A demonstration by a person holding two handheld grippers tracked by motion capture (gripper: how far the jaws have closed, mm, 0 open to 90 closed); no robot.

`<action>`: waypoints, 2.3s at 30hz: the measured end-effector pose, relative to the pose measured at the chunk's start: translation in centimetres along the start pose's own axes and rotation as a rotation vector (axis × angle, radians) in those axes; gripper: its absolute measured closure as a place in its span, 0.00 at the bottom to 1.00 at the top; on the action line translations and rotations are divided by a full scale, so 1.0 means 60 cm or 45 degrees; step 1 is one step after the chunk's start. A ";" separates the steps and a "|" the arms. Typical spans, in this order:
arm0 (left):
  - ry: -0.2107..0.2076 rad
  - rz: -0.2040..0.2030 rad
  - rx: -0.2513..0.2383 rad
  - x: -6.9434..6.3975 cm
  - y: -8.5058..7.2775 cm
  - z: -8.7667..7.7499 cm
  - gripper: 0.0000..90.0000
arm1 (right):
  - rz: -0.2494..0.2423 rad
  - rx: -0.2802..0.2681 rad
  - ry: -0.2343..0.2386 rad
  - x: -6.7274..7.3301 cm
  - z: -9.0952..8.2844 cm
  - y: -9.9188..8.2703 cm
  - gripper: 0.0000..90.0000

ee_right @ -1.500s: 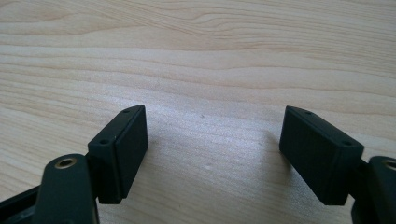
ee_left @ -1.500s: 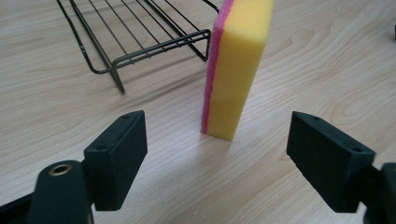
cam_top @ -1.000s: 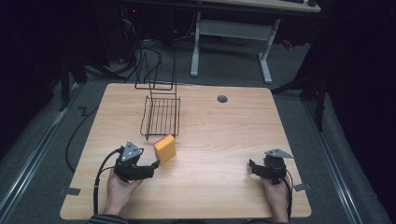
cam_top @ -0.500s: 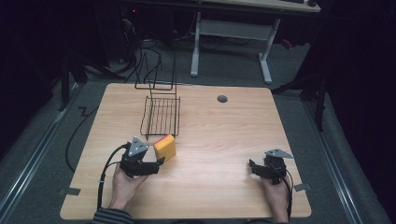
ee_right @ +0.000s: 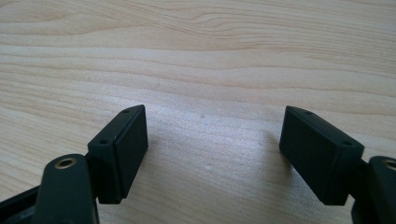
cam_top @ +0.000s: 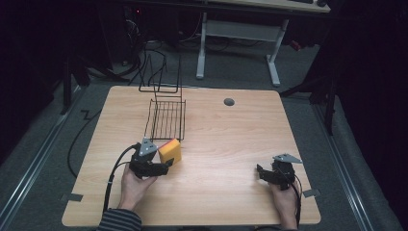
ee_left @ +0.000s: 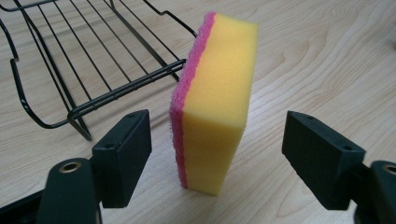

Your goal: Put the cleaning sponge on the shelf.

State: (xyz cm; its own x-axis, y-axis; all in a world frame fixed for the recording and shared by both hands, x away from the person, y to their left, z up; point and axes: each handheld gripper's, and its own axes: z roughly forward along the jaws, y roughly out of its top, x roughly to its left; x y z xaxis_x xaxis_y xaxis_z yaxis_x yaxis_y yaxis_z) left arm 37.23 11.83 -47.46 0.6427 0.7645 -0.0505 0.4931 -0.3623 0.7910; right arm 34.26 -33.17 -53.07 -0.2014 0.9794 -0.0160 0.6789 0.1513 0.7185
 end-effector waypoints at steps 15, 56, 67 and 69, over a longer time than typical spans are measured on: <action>-0.015 0.013 0.043 0.001 -0.005 0.033 0.38 | -0.001 0.000 -0.001 0.000 0.000 0.000 0.26; -0.051 0.023 0.022 0.009 -0.018 0.042 0.68 | -0.003 -0.002 -0.002 0.000 0.000 0.000 0.26; -0.057 0.025 0.008 0.007 -0.015 0.022 0.68 | -0.003 -0.002 0.001 0.000 0.000 0.000 0.26; -0.061 0.022 0.004 0.006 -0.014 0.019 0.68 | -0.003 -0.001 0.001 0.000 0.000 0.000 0.26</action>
State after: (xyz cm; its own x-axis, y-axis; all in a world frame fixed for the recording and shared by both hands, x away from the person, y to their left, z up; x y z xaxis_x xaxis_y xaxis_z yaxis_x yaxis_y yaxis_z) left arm 37.72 11.82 -48.85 0.6783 0.7319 -0.0657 0.4835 -0.3772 0.7899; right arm 34.27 -33.17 -53.08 -0.2032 0.9790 -0.0172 0.6777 0.1533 0.7192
